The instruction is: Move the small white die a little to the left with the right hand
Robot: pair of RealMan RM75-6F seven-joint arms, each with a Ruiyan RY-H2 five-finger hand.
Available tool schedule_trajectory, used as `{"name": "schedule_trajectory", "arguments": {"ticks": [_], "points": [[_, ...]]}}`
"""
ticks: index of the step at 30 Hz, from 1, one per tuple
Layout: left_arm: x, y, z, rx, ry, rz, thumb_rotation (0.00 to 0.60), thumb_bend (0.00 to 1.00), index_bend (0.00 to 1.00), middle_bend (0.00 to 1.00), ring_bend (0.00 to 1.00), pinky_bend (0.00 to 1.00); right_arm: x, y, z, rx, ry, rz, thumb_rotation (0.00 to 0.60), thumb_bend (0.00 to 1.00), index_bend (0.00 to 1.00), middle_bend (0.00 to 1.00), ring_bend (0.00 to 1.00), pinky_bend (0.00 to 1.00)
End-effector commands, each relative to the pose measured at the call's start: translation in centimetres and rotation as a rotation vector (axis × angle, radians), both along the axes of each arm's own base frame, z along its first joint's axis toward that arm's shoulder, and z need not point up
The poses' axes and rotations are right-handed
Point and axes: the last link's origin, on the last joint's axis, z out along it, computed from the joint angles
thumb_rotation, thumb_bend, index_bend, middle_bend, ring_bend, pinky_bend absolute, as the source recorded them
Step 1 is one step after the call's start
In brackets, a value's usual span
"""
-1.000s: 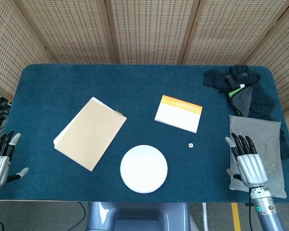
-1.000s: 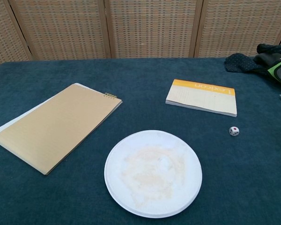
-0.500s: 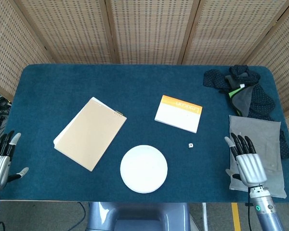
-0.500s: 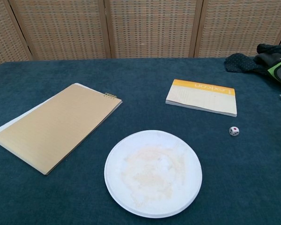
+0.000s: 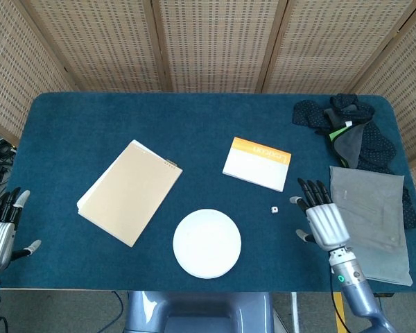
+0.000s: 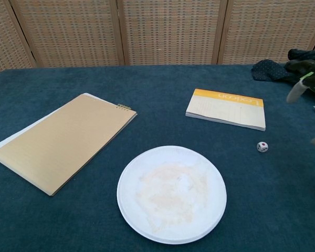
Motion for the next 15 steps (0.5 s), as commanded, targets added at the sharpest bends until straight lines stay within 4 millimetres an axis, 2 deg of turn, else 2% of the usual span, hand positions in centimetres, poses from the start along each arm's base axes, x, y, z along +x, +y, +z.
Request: {"name": "schedule_trajectory", "arguments": {"ticks": [1,5,8,15], "points": [[-0.1,0.0,0.0,-0.003,-0.002,0.002,0.600,0.00,0.00,0.00,0.00,0.00,1.2,-2.1,-2.3,0.028,0.006,-0.008,0.600,0.25,0.44,0.12,0.00,0.00],[-0.3,0.2,0.0,-0.006,-0.009,0.006,0.600,0.00,0.00,0.00,0.00,0.00,1.9,-3.4,-4.6,0.066,-0.002,-0.033,0.600,0.32,0.47,0.15,0.00,0.02],[-0.5,0.3,0.0,-0.007,-0.017,0.014,0.600,0.00,0.00,0.00,0.00,0.00,2.0,-4.0,-6.1,0.090,0.024,-0.041,0.600,0.34,0.48,0.15,0.00,0.02],[-0.7,0.6,-0.1,-0.020,-0.021,0.020,0.600,0.00,0.00,0.00,0.00,0.00,2.0,-5.5,-7.7,0.110,0.045,-0.078,0.600,0.36,0.49,0.15,0.00,0.02]]}}
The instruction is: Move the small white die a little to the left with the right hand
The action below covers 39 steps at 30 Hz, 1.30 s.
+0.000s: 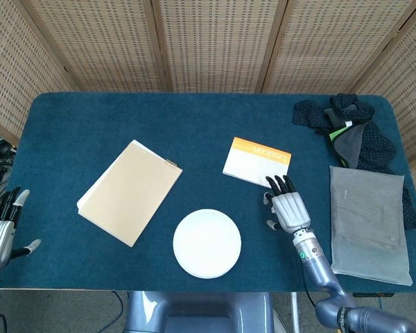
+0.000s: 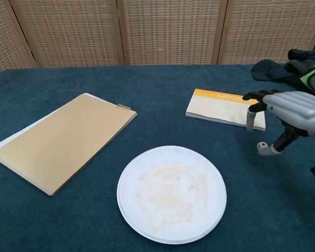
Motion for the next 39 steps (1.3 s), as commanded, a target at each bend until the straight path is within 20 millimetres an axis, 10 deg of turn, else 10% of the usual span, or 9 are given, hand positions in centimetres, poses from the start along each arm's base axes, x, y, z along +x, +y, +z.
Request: {"name": "schedule_trajectory", "arguments": {"ticks": [1,39], "points": [[0.0,0.1,-0.1,-0.003,-0.001,0.001,0.600,0.00,0.00,0.00,0.00,0.00,0.2,-0.7,-0.6,0.009,0.005,-0.012,0.600,0.37,0.49,0.16,0.00,0.02],[-0.2,0.9,-1.0,-0.031,0.016,0.013,0.600,0.00,0.00,0.00,0.00,0.00,-2.6,-2.3,-1.1,0.031,0.076,-0.113,0.600,0.47,0.52,0.18,0.00,0.03]]}}
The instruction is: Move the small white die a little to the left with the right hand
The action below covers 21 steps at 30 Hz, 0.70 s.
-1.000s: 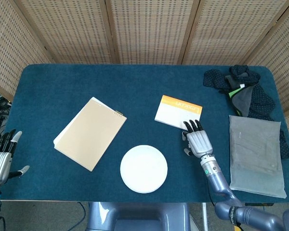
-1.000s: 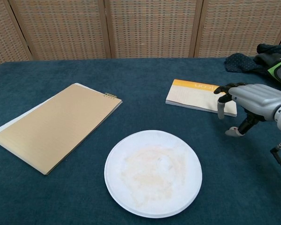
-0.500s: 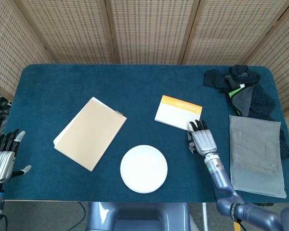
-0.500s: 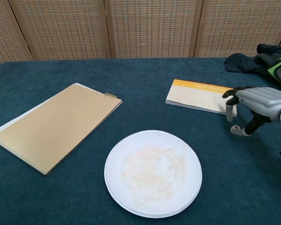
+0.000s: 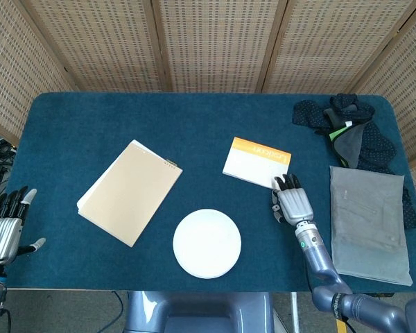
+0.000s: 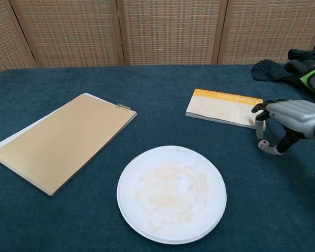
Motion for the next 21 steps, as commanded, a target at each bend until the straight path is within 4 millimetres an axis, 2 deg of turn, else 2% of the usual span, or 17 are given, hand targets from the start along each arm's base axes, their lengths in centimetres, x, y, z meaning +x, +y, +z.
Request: {"name": "schedule_trajectory", "arguments": {"ticks": [1,10,16,21], "points": [[0.01,-0.01,0.02,0.001,-0.001,-0.001,0.600,0.00,0.00,0.00,0.00,0.00,-0.05,-0.06,-0.09,0.002,0.006,-0.001,0.600,0.47,0.52,0.18,0.00,0.03],[0.03,0.04,-0.04,0.000,0.000,-0.002,0.600,0.00,0.00,0.00,0.00,0.00,-0.34,-0.22,-0.30,0.010,0.012,-0.013,0.600,0.48,0.54,0.20,0.00,0.04],[0.05,0.05,-0.05,0.000,-0.002,-0.002,0.600,0.00,0.00,0.00,0.00,0.00,-0.57,-0.28,-0.45,0.011,0.014,-0.020,0.600,0.55,0.60,0.23,0.00,0.04],[0.06,0.06,-0.15,-0.004,-0.002,-0.003,0.600,0.00,0.00,0.00,0.00,0.00,-0.33,-0.28,-0.38,0.003,0.010,-0.009,0.600,0.56,0.61,0.24,0.00,0.04]]}}
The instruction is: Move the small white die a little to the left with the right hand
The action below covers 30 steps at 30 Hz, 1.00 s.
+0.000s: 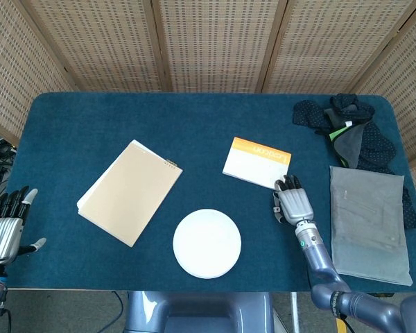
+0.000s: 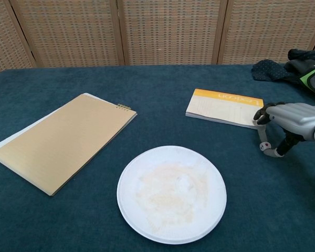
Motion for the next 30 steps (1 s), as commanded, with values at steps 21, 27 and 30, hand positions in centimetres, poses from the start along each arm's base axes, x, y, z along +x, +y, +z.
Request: {"name": "schedule_trajectory", "arguments": {"ticks": [21,27,30], "points": [[0.0,0.1,0.4,0.012,-0.011,-0.001,0.600,0.00,0.00,0.00,0.00,0.00,9.5,-2.2,5.1,-0.118,-0.108,0.198,0.600,0.55,0.57,0.22,0.00,0.04],[-0.2,0.1,0.6,0.018,-0.019,0.004,0.600,0.00,0.00,0.00,0.00,0.00,10.9,-2.3,4.7,-0.110,-0.117,0.208,0.600,0.51,0.55,0.19,0.00,0.03],[-0.3,0.1,0.8,0.023,-0.024,0.009,0.600,0.00,0.00,0.00,0.00,0.00,11.1,-2.2,4.4,-0.101,-0.115,0.210,0.600,0.44,0.49,0.15,0.00,0.02]]}}
